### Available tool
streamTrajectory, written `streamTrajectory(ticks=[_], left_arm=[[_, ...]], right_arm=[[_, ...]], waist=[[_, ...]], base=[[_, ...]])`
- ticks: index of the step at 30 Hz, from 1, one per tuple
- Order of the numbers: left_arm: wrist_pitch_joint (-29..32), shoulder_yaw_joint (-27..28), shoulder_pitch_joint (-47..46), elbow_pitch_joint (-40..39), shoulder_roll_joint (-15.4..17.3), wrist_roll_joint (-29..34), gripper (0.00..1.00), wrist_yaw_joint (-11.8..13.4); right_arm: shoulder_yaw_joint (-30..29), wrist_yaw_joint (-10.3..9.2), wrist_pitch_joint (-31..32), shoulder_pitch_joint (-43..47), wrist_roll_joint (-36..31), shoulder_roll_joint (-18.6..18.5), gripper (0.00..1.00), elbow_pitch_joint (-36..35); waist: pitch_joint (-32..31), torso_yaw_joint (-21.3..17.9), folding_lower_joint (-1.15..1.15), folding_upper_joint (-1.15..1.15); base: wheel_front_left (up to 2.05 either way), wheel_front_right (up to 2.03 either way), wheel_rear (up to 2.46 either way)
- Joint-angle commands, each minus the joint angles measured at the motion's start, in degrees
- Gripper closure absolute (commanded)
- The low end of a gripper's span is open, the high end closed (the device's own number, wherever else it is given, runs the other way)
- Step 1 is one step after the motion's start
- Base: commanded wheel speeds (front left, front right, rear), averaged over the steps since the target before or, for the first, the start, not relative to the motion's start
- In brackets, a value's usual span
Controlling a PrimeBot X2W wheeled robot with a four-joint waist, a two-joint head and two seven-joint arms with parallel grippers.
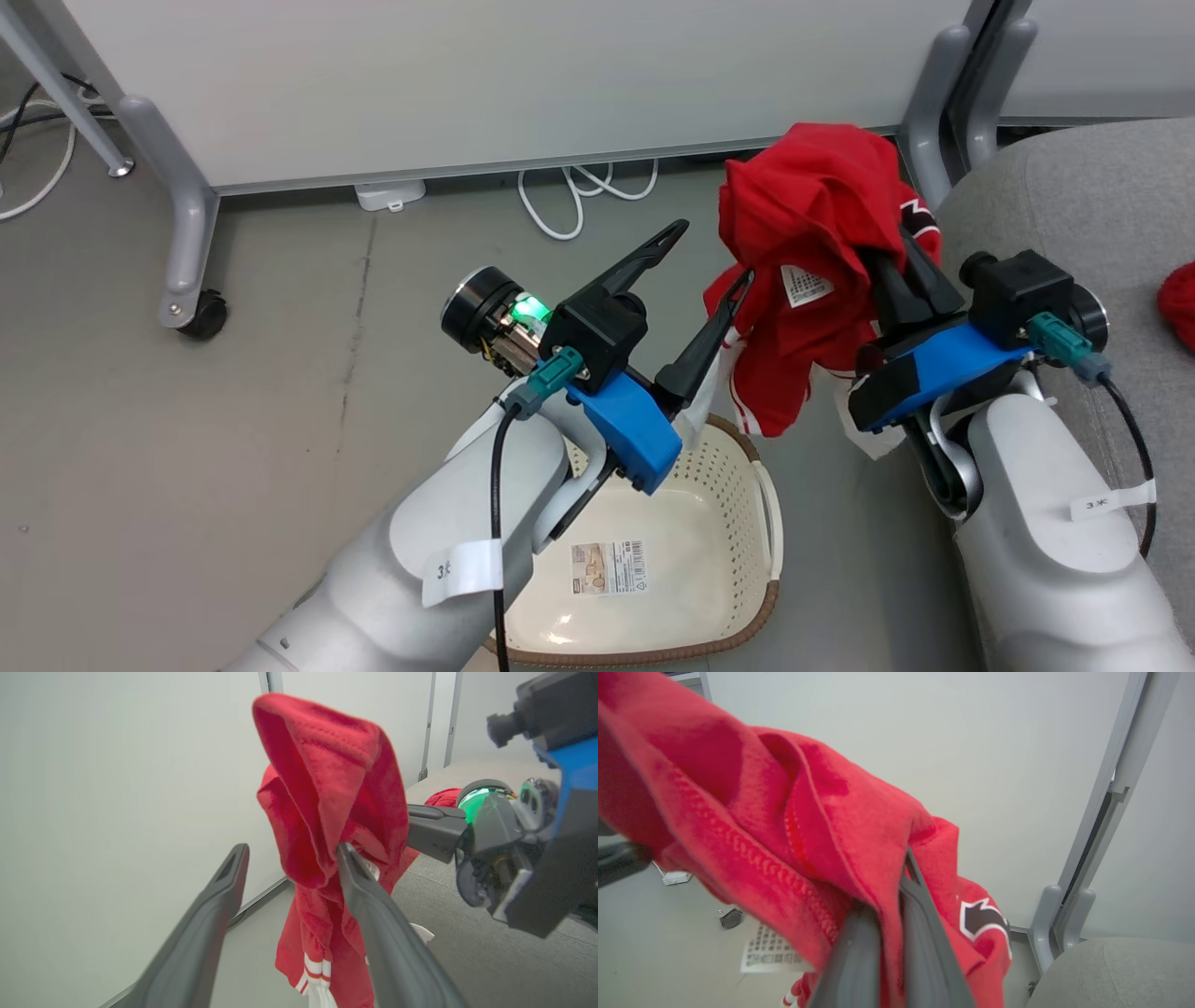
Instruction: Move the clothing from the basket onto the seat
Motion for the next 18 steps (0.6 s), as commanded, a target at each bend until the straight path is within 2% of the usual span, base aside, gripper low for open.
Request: streamTrajectory(ticks=[1, 11, 18], left_arm=[[-0.28, -0.10, 0.51, -0.63, 0.72, 0.56, 0.00, 0.33], [-0.38, -0.29, 1.05, -3.08, 1.79, 2.14, 0.00, 0.83], [-0.41, -1.25, 0.25, -3.87, 2.16, 3.12, 0.00, 0.17]], right_arm=[[-1.50, 0.01, -0.04, 0.91, 0.03, -0.42, 1.00, -1.22], [-7.32, 0.01, -0.04, 2.49, -0.49, -1.06, 1.00, -6.18], [-10.74, 0.01, -0.04, 3.84, -0.66, -0.95, 1.00, -9.98]], waist=[[0.98, -1.30, 0.00, 0.00], [4.27, -6.38, 0.00, 0.00], [6.81, -10.67, 0.00, 0.00]], base=[[0.00, 0.00, 0.00], [0.00, 0.00, 0.00], [0.00, 0.00, 0.00]])
